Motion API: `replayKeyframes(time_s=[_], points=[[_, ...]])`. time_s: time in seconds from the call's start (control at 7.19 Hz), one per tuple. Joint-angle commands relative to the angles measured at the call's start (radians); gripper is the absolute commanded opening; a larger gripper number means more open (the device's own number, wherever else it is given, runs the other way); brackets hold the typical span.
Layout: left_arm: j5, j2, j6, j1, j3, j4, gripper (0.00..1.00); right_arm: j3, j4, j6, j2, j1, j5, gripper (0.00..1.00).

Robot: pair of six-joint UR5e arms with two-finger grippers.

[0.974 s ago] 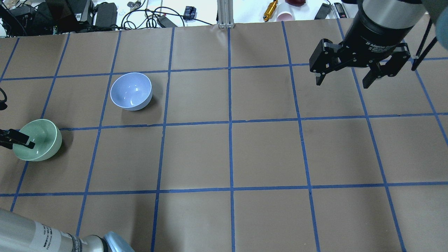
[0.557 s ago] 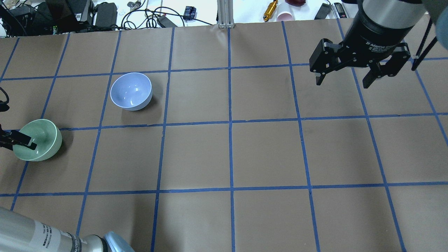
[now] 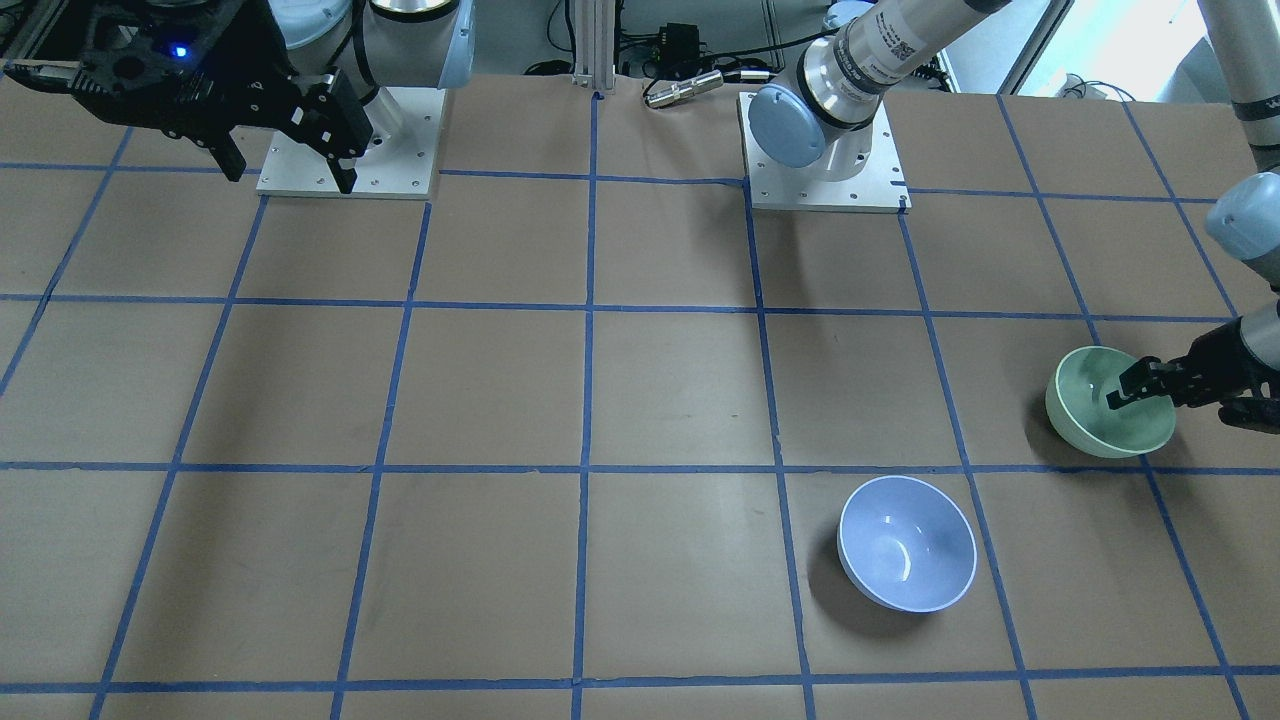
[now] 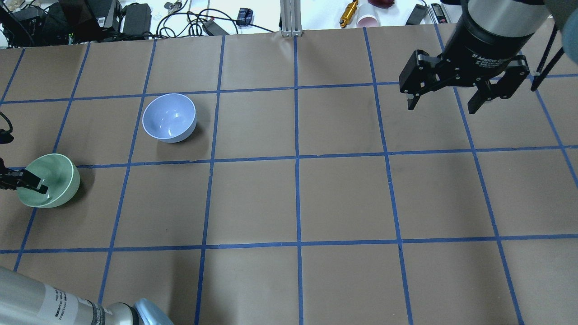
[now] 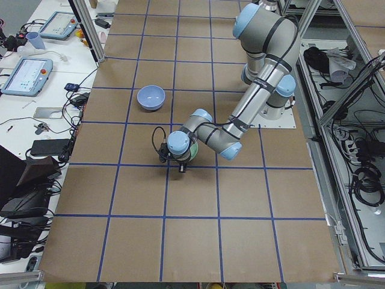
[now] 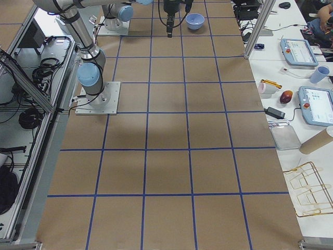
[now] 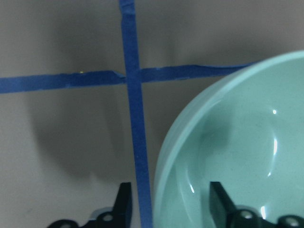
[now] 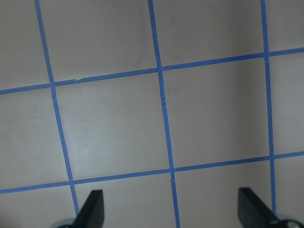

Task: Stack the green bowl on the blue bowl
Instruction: 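Close the left gripper on the mint-green bowl's rim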

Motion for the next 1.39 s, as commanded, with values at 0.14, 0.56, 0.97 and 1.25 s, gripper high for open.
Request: replayKeyframes(time_s=[0.14,0.56,0.97,1.25], points=[[-0.001,0.0,0.003,0.0,-0.001,-0.008,0.0,0.0,0.0,0.0,0.0,0.0,0.0,1.0],[0.0,0.002,0.0,0.0,0.001,-0.011,0.0,0.001,0.001,0.0,0.0,0.0,0.0,1.0],[0.002,0.008,-0.016,0.0,0.002,-0.04,0.0,0.0,0.001,0.0,0.0,0.0,0.0,1.0],[0.002,0.017,-0.032,0.0,0.002,-0.066,0.0,0.0,0.0,0.0,0.0,0.0,0.0,1.0]])
